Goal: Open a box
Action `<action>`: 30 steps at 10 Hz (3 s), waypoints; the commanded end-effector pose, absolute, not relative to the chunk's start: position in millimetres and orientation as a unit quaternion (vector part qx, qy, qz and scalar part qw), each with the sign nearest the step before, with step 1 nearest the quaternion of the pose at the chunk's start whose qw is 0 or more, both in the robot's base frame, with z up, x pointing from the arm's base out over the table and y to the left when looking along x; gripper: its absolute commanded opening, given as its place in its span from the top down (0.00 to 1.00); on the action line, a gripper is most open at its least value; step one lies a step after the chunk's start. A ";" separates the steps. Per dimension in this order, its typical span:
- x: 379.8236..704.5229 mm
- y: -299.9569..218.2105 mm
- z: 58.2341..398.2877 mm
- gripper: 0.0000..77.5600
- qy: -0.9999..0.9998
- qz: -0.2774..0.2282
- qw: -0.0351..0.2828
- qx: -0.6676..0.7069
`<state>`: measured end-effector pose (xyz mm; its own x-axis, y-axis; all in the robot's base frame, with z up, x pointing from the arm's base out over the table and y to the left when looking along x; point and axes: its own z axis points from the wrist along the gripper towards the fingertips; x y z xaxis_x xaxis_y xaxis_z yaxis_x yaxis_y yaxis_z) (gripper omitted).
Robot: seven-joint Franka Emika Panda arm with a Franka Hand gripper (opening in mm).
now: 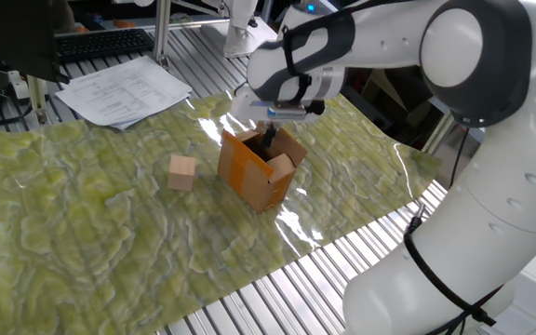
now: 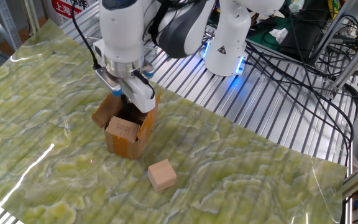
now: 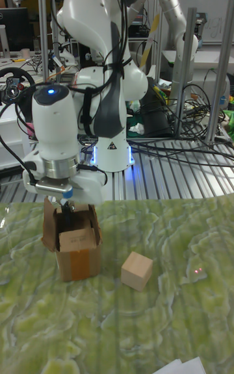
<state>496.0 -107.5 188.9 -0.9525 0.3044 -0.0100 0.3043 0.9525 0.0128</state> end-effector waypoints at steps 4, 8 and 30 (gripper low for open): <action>504.4 -102.9 175.1 1.00 0.986 0.010 0.019 0.166; 538.6 -83.5 180.8 1.00 0.983 0.004 0.016 0.183; 613.4 -64.6 158.1 1.00 0.977 -0.008 0.023 0.210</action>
<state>611.6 -63.2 168.1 -0.9120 0.4090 -0.0302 0.4096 0.9122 -0.0137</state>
